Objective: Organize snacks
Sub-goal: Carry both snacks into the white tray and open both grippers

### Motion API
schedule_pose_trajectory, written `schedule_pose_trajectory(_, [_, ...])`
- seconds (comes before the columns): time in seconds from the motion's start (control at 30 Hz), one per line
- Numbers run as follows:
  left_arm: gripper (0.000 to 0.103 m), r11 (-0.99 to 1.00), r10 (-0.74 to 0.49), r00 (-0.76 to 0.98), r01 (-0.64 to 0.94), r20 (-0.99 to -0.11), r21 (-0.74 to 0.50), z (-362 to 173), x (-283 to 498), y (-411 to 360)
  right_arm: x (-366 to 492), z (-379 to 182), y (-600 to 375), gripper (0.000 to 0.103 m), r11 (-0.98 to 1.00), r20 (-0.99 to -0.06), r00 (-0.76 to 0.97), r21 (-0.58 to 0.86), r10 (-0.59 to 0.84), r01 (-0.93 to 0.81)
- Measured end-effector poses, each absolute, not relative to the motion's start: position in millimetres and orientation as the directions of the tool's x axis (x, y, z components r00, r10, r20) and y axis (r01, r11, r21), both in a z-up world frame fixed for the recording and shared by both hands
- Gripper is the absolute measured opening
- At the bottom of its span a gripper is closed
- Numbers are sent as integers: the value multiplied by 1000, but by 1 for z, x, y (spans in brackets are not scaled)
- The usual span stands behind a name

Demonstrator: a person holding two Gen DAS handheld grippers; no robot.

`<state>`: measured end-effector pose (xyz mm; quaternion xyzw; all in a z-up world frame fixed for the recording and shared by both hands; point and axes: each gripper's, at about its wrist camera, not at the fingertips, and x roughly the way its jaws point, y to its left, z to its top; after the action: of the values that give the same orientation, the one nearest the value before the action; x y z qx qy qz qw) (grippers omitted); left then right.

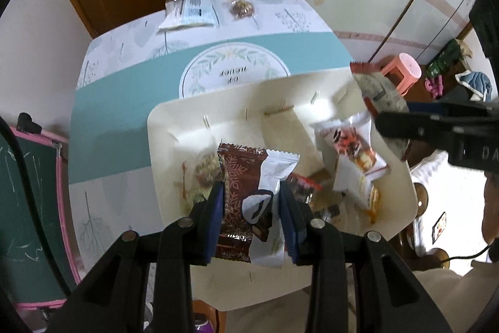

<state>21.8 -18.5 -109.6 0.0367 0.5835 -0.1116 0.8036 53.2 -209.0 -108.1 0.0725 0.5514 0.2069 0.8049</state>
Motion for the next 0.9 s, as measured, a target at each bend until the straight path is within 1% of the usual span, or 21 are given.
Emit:
schedule_pose_trajectory(0.23, [33, 976, -125, 259, 203, -958, -72, -117, 15, -15, 55, -117, -206, 47, 922, -886, 282, 307, 367, -236])
schedule_pose_trajectory(0.3, [36, 976, -126, 253, 203, -959, -75, -118, 14, -15, 56, -118, -206, 48, 926, -893, 272, 302, 358, -229])
schedule_pose_trajectory(0.37, [53, 976, -132, 251, 203, -959, -81, -117, 13, -15, 57, -119, -206, 51, 927, -897, 266, 299, 354, -226])
schedule_pose_trajectory(0.4, [73, 976, -131, 254, 200, -958, -80, -117, 12, -15, 58, -121, -206, 59, 932, -903, 262, 289, 341, -217])
schedule_pose_trajectory(0.43, [83, 977, -130, 262, 197, -956, -79, -115, 12, -15, 58, -121, -206, 65, 932, -903, 262, 289, 341, -217])
schedule_pose_trajectory(0.47, [83, 977, -135, 271, 195, -953, -83, -113, 12, -14, 58, -121, -205, 74, 936, -909, 256, 280, 330, -212])
schedule_pose_trajectory(0.5, [83, 977, -138, 274, 194, -952, -86, -112, 11, -14, 57, -121, -206, 76, 937, -909, 258, 278, 328, -212])
schedule_pose_trajectory(0.9, [83, 977, -124, 299, 202, -946, -64, -105, 12, -14, 53, -124, -207, 77, 933, -904, 250, 303, 346, -194])
